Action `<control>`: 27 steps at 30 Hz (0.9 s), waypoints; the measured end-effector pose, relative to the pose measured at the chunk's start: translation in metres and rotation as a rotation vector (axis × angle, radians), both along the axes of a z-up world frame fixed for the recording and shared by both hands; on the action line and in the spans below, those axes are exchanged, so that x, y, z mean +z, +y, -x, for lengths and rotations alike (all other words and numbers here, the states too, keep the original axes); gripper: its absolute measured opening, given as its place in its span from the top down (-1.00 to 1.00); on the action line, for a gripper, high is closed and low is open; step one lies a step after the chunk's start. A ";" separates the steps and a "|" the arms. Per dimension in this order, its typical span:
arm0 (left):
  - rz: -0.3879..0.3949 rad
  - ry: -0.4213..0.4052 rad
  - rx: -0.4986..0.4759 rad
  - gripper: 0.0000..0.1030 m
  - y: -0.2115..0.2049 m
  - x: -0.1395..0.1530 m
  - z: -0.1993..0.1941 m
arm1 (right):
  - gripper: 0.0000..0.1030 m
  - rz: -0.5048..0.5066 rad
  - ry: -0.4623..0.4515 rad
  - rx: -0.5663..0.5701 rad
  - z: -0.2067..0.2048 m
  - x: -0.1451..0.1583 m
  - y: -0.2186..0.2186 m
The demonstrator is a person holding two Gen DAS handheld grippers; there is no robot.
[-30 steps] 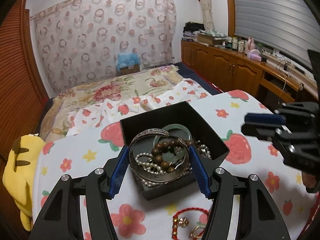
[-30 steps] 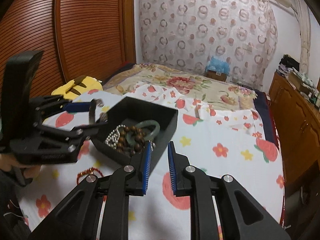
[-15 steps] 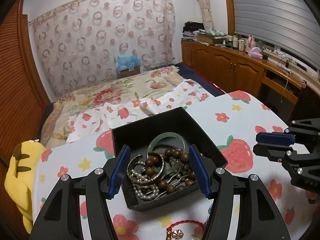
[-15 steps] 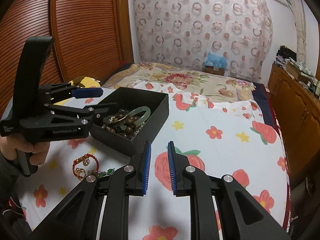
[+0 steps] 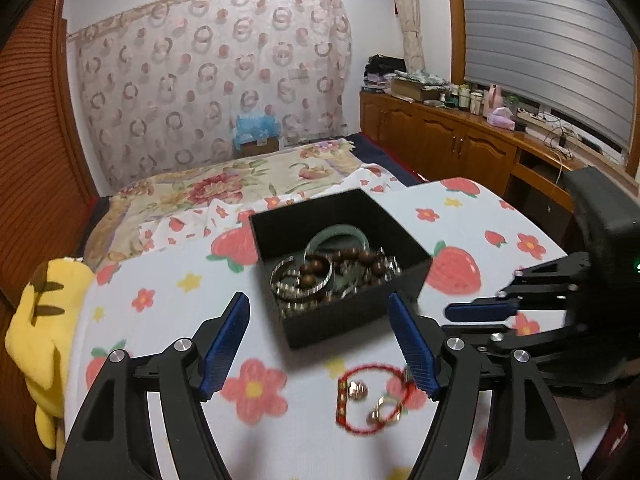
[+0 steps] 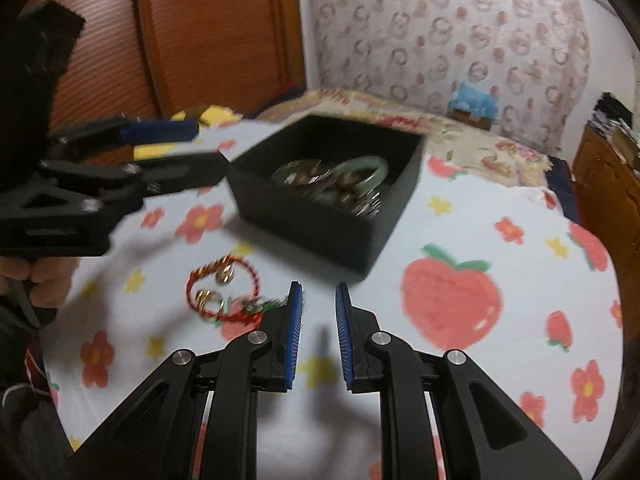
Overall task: Organize jewelry
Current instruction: 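Grasp the green-bead pendant chain with the right gripper while the left gripper grasps the red string bracelet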
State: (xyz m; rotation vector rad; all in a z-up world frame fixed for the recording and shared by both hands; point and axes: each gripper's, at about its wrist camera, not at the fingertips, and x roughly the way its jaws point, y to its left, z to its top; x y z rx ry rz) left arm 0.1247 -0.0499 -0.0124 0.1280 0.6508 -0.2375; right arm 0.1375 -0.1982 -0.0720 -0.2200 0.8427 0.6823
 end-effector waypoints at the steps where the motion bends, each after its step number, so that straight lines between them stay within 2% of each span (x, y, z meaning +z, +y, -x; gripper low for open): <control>1: -0.001 0.002 0.001 -0.34 0.002 -0.002 0.004 | 0.63 0.004 0.006 0.005 0.000 -0.002 0.002; 11: 0.025 0.069 0.010 -0.34 0.016 -0.029 0.035 | 0.63 0.066 0.040 0.015 -0.002 -0.010 0.013; 12: 0.023 0.073 0.011 -0.34 0.017 -0.030 0.035 | 0.66 0.073 0.040 0.015 -0.002 -0.009 0.012; 14: 0.020 0.081 0.015 -0.34 0.020 -0.034 0.036 | 0.87 0.097 0.033 -0.010 -0.004 -0.008 0.009; 15: 0.019 0.086 0.018 -0.34 0.021 -0.036 0.036 | 0.87 0.101 0.030 -0.022 -0.006 -0.008 0.007; 20: 0.014 0.107 0.021 -0.34 0.022 -0.043 0.032 | 0.96 0.091 0.022 -0.041 -0.010 -0.006 -0.003; 26: 0.005 0.146 0.006 -0.34 0.019 -0.050 0.026 | 0.97 0.031 0.006 -0.025 -0.006 0.006 -0.006; 27: 0.011 0.156 -0.001 -0.26 0.019 -0.052 0.023 | 0.96 0.028 0.001 -0.024 -0.006 0.008 -0.005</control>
